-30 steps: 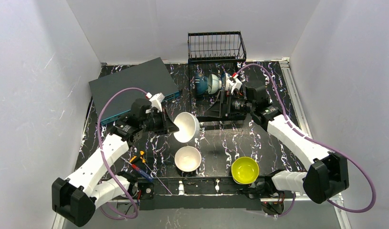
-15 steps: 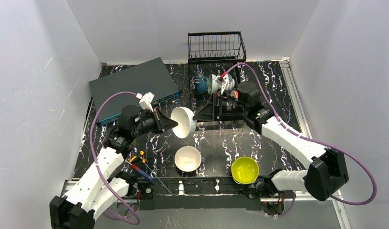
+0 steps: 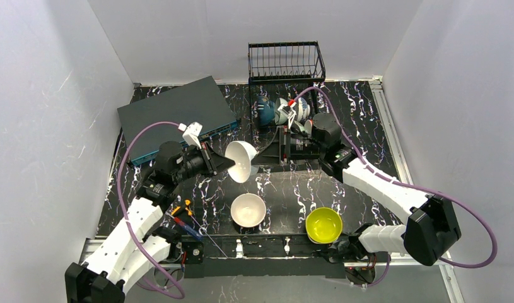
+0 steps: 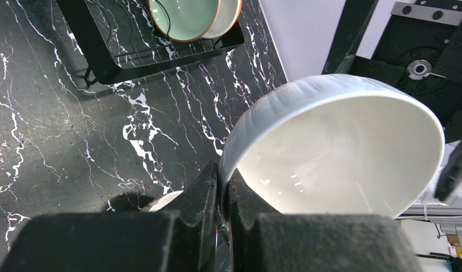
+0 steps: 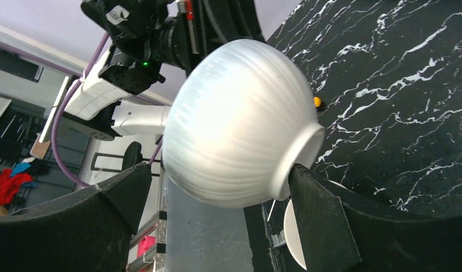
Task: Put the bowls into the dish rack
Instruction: Pick up the bowl from the center of the board.
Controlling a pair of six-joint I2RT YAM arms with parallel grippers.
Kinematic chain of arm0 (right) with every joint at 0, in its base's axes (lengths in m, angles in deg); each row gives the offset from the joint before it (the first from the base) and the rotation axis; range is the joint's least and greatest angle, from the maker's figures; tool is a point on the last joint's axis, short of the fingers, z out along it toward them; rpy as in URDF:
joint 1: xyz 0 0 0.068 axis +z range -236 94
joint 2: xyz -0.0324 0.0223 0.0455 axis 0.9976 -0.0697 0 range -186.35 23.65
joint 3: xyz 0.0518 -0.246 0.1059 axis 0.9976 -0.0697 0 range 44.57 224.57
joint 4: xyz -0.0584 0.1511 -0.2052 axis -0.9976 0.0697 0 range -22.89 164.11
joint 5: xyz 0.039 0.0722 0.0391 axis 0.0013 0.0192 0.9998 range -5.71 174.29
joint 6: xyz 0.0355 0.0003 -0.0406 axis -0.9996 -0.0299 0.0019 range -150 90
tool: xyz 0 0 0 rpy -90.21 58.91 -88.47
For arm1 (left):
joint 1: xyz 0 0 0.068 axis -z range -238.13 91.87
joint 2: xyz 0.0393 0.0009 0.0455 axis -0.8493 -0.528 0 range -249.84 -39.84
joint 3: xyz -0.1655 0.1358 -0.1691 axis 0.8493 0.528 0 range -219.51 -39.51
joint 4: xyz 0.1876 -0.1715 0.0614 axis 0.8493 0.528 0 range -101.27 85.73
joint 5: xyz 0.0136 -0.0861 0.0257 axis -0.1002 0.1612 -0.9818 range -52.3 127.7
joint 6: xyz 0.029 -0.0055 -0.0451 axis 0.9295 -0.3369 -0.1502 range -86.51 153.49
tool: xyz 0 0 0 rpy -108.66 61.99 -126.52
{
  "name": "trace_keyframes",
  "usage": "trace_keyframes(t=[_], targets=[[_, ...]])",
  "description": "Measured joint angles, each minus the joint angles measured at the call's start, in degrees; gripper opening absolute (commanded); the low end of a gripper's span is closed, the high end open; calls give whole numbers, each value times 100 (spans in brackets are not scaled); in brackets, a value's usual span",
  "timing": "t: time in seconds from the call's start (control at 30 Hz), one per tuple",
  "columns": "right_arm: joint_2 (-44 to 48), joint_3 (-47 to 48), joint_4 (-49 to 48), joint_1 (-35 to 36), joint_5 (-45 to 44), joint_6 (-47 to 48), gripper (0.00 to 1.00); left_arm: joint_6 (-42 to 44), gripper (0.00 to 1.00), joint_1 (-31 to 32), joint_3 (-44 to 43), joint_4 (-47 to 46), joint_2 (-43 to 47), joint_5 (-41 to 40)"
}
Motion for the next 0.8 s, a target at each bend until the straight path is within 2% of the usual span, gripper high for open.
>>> trace_keyframes(t=[0.4, 0.8], targets=[[-42, 4, -57, 129, -90, -50, 99, -2, 0, -28, 0, 15, -190, 17], [-490, 74, 192, 376, -387, -50, 99, 223, 0, -76, 0, 614, -273, -164]])
